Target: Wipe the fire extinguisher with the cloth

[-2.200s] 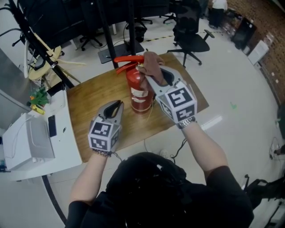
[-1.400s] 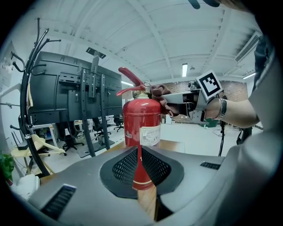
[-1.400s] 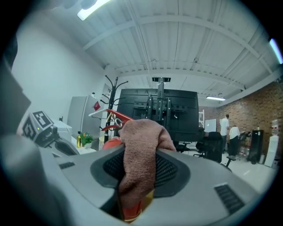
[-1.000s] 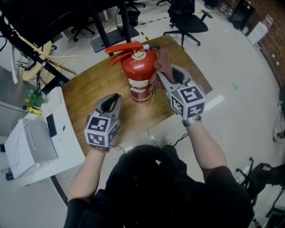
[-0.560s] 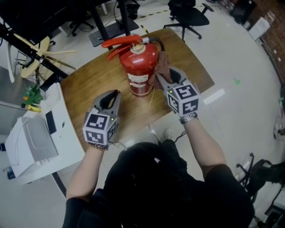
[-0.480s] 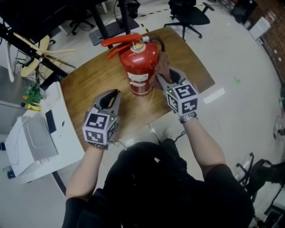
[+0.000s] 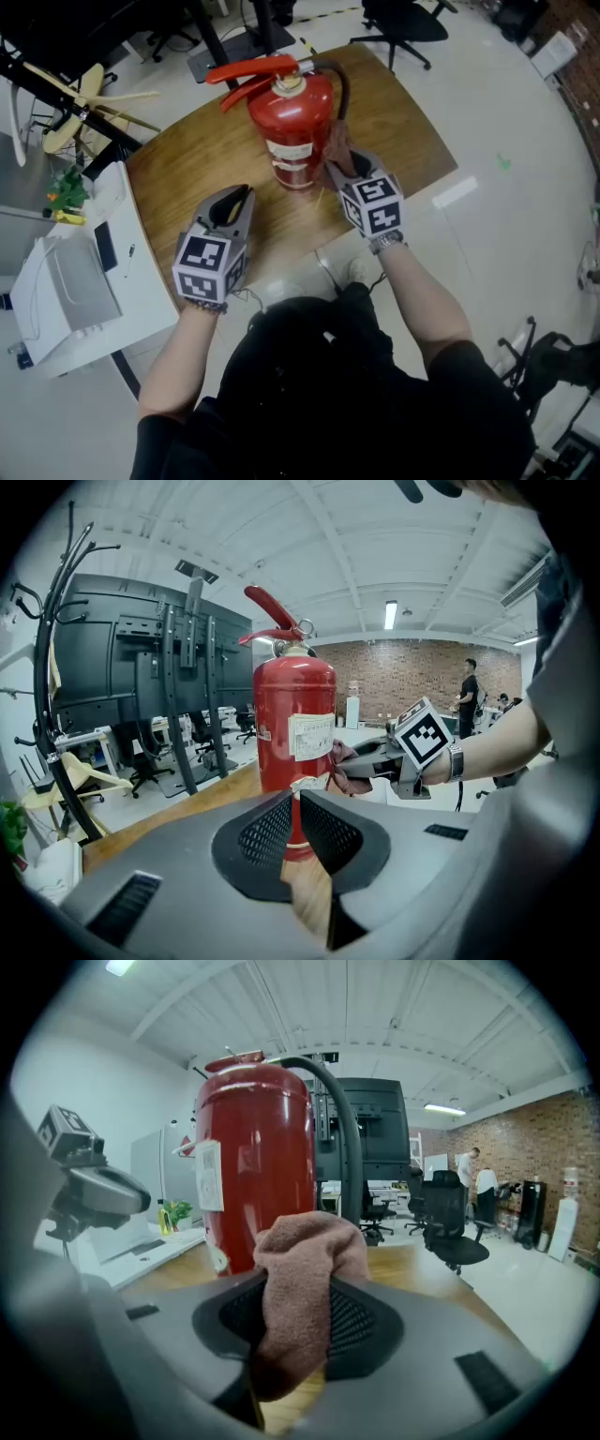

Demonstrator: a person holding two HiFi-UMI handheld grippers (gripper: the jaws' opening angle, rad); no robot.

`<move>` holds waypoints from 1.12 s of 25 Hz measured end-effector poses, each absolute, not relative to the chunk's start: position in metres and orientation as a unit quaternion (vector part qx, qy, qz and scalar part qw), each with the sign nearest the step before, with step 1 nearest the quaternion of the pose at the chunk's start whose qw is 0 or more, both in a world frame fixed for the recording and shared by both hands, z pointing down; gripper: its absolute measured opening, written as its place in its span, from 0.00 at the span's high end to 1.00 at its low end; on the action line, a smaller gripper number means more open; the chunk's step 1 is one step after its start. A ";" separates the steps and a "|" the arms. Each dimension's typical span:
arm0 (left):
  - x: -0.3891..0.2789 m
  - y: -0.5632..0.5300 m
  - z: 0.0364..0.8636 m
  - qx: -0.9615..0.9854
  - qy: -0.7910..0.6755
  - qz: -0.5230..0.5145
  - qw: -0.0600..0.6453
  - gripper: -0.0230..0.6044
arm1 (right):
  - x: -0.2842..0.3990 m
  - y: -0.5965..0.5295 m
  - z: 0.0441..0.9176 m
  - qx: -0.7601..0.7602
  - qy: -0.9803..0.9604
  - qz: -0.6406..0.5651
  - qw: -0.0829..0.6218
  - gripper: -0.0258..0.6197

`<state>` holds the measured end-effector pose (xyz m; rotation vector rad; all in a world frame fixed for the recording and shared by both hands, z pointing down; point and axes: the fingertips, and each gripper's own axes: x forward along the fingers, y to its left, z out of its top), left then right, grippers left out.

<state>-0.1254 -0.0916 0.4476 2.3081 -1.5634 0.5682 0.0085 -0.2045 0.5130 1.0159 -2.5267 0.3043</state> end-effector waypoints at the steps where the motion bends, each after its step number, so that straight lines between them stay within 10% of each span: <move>1: -0.125 -0.091 0.449 0.802 -0.543 0.199 0.150 0.93 | 0.008 -0.204 0.520 0.363 -0.902 0.112 0.204 0.72; 28: -0.130 -0.068 0.472 0.795 -0.542 0.217 0.163 0.93 | -0.003 -0.179 0.653 0.357 -0.869 0.154 0.306 0.72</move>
